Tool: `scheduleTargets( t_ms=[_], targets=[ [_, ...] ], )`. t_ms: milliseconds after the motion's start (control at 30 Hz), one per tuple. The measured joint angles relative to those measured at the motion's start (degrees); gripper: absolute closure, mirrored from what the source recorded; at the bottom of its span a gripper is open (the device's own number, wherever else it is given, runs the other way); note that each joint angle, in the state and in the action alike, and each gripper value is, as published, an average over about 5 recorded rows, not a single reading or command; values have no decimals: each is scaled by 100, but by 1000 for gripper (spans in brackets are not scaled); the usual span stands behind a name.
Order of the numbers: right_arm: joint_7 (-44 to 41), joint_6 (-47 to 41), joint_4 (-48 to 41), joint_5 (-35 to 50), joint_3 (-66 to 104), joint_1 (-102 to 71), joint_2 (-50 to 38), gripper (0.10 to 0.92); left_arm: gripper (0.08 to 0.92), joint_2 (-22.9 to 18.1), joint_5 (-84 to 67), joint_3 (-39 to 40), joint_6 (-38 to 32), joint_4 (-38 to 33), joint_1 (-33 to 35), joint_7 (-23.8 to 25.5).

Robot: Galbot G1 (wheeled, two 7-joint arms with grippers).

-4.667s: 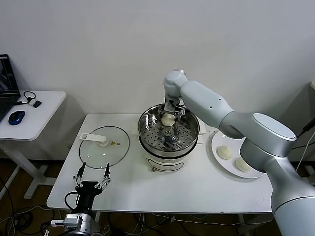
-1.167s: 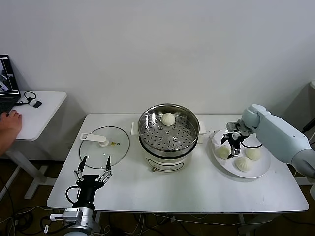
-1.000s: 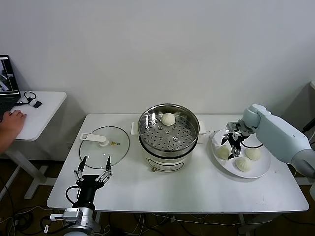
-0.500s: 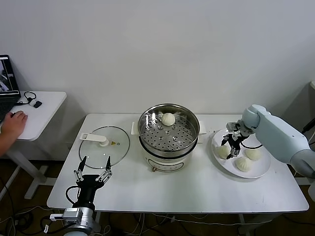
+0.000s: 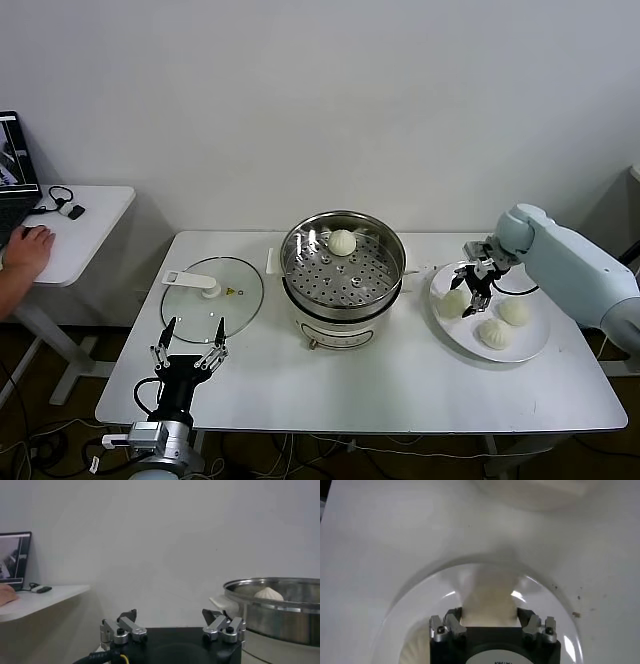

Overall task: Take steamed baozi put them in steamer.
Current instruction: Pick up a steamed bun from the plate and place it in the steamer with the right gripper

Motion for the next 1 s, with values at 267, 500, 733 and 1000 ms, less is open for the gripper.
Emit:
scheduleTargets(
  t_ms=[267,500,733,1000],
  targets=[
    [-74,-150,719,707,-904,1031,-362,296,177,-4,22,49,4,6,-36,-8],
    [-110,-380,1220,1468,-1746,2058,-445,296,177,-9,79,68,-28,1,-27,-9],
    [-81,-680,1389,2229,-2378,2889,-227,295,177,-9,101,70,-43,-37,-24,-8],
    [17,-983,1283,2756,-2691,3267,344,294,177,-13,210,134,-113,-42,33,3]
  ],
)
